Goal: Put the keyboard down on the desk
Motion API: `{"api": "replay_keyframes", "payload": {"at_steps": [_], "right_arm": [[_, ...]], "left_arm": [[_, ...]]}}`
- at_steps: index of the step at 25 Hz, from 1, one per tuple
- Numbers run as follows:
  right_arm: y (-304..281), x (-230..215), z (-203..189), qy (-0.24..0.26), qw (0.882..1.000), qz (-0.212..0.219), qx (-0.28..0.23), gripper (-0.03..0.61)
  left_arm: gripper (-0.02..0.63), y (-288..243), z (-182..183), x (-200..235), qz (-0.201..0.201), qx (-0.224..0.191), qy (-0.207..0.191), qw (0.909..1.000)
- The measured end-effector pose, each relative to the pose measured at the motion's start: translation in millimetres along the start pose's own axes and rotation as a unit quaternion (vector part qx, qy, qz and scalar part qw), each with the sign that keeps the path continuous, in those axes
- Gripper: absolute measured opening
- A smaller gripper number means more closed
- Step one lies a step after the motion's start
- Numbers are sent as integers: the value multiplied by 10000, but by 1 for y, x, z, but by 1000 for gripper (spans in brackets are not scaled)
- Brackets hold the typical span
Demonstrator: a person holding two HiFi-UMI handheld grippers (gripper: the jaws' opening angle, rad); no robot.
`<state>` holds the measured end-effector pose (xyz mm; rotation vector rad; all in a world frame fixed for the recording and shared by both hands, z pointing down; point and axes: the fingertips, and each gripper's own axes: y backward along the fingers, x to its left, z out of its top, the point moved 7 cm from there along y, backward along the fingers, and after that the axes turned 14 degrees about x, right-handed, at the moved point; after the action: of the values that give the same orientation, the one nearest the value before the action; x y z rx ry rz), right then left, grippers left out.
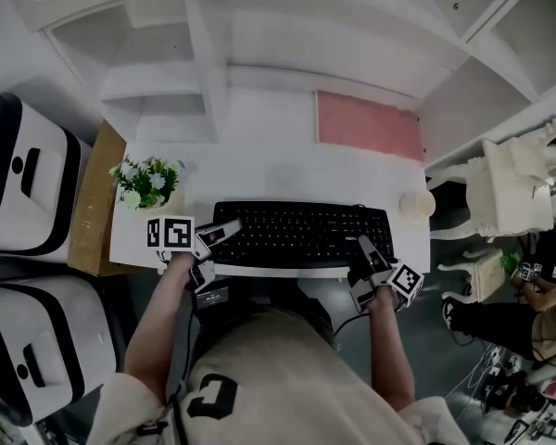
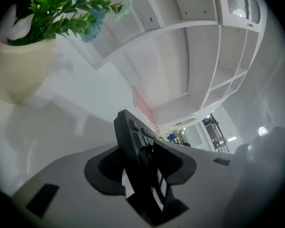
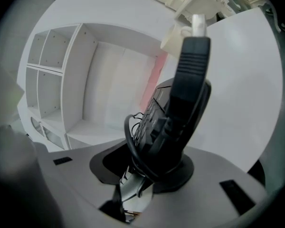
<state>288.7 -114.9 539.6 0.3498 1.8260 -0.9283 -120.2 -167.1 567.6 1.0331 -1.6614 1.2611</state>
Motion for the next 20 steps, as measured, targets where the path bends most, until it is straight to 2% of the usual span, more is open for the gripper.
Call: {"api": "replay_keyframes", "payload": {"at_steps": [5, 11, 20], "right_arm": [[-27, -18, 46, -133, 9995, -69, 275, 135], [11, 32, -12, -221, 9979, 137, 586, 135], [7, 22, -3, -920, 9925, -17, 810, 130]], "left_arm": [[178, -30, 27, 12, 187, -66, 258, 9995], [183, 45, -35, -52, 565, -402, 285, 9972], [187, 39, -29, -54, 694, -419, 356, 9961]]}}
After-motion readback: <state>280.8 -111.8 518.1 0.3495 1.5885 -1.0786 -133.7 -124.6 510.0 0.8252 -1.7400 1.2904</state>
